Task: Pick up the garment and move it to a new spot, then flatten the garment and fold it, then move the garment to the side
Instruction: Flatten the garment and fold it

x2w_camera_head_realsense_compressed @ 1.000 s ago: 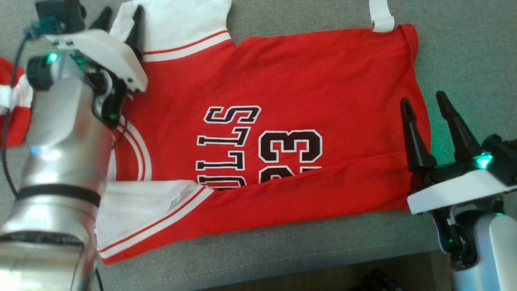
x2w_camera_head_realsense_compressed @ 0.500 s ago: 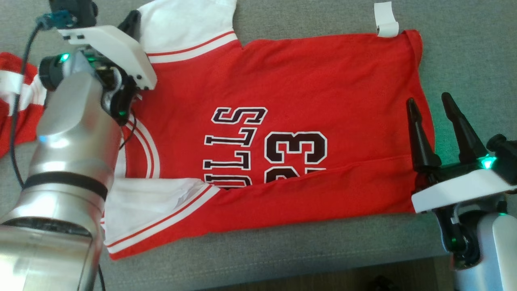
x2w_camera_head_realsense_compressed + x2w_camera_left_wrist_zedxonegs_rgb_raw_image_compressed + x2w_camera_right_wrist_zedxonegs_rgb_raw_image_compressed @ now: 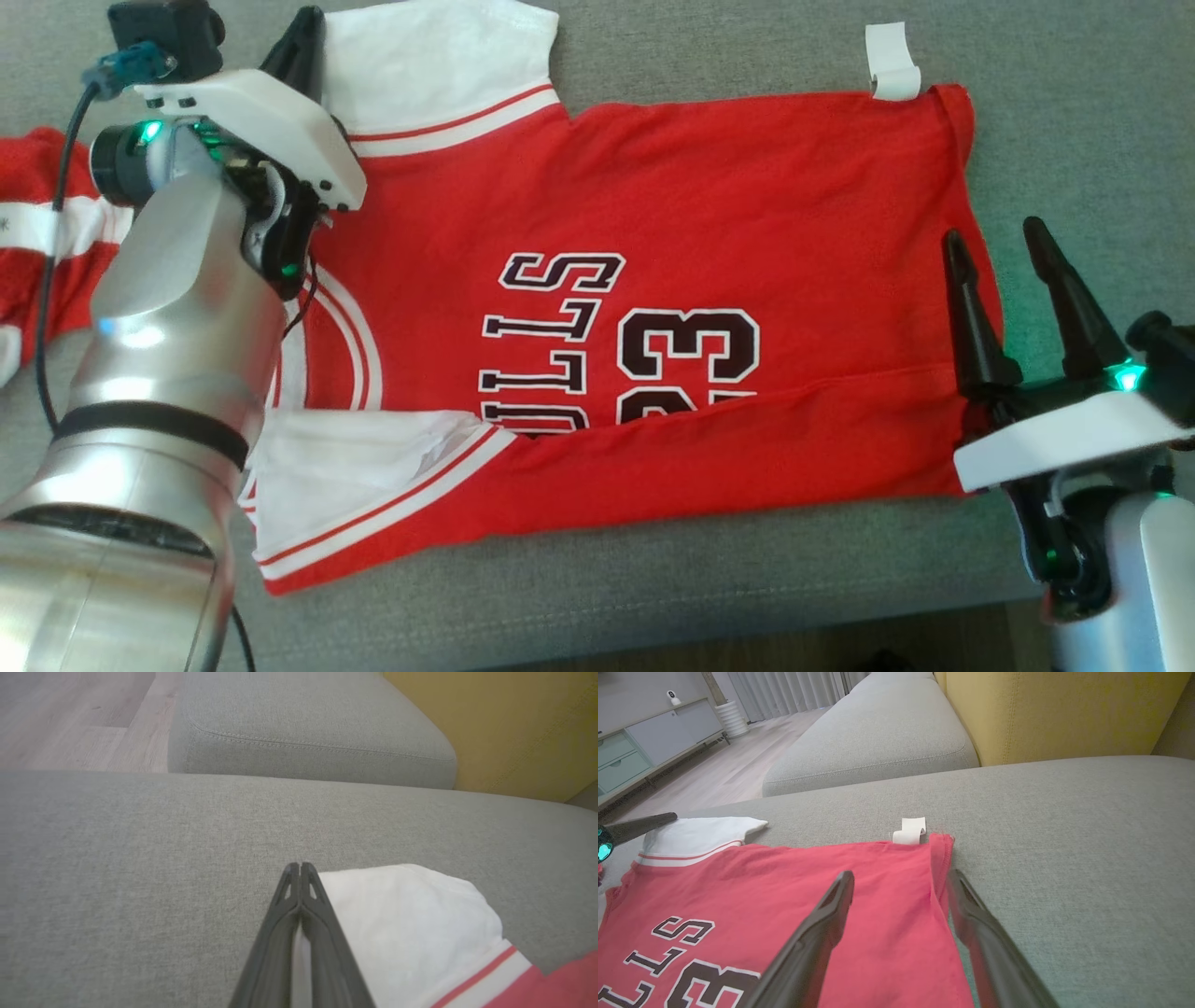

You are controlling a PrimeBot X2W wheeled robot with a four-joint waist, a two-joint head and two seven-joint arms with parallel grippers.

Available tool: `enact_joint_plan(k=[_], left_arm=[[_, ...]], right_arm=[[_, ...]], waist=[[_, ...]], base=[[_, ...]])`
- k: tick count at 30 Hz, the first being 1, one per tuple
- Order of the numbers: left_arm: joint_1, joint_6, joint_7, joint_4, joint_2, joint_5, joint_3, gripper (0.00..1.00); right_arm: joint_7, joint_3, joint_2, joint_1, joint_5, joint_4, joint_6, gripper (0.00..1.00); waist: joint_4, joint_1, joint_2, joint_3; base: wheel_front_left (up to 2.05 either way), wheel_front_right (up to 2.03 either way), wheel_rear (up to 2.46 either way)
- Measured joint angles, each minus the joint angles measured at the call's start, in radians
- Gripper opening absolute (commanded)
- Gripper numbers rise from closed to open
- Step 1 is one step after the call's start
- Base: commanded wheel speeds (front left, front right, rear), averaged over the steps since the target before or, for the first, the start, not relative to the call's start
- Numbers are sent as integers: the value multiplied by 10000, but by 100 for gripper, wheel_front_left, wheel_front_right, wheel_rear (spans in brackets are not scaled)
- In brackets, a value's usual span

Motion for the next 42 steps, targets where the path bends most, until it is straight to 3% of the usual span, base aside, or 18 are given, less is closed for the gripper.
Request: enact_joint_plan(k=[11, 20, 32, 33, 35, 42], left_arm=[[68, 13, -518, -734, -12, 48, -127, 0], [1362, 282, -529, -2880, -96, 508, -84, 0], [1476, 293, -529, -3582, -307, 734, -186, 0], [1486, 293, -529, -3628, -314, 734, -184, 0], [1534, 311, -529, -3800, -307, 734, -161, 0], [1923, 470, -529, -4554, -161, 924, 201, 0]], right_arm=[[270, -259, -136, -107, -115, 167, 0, 100], [602, -644, -1122, -2313, 58, 2468, 0, 100], [1440, 92, -1687, -4586, 280, 5854, 0, 100], [1509, 115, -1737, -4636, 280, 6044, 0, 81], [1513, 119, -1831, -4719, 305, 6209, 0, 0], [1110, 88, -1877, -4906, 943, 6059, 0, 0]], waist=[[235, 0, 0, -291], [697, 0, 0, -141], [1091, 1, 0, 21], [1110, 0, 0, 13], [1136, 0, 0, 19], [1141, 1, 0, -48]], base=[[0, 0, 0], [0, 0, 0], [0, 0, 0], [0, 0, 0], [0, 0, 0], [0, 0, 0]])
